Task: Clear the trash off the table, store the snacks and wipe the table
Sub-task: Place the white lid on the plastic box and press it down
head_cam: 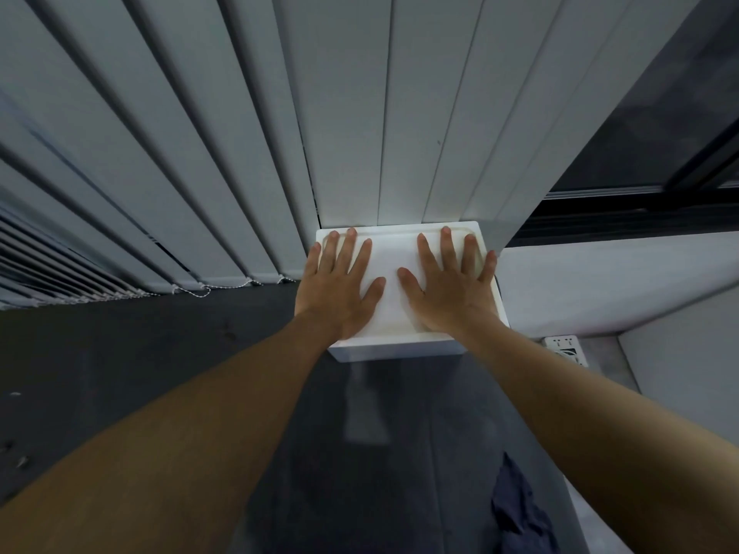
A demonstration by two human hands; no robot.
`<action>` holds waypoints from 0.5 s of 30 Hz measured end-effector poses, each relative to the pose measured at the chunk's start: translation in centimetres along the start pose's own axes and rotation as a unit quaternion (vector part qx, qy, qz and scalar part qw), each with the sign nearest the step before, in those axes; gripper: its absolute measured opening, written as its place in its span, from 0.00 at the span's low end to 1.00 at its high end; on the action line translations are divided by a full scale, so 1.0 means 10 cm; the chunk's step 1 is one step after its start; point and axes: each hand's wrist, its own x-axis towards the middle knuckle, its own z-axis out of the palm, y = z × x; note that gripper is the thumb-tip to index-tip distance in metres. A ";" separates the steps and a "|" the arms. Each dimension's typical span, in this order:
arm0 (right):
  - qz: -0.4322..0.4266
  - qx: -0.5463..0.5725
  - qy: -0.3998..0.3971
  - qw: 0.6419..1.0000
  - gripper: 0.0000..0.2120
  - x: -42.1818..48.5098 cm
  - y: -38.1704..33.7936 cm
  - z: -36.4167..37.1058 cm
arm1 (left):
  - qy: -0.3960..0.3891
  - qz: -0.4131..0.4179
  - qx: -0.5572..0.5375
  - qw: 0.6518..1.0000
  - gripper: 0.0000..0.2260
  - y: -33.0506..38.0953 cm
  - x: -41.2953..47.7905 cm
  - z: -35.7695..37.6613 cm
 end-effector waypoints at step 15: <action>0.010 -0.019 0.037 0.999 0.35 -0.12 -0.05 0.10 | 0.001 -0.015 -0.017 1.000 0.29 0.06 -0.09 -0.02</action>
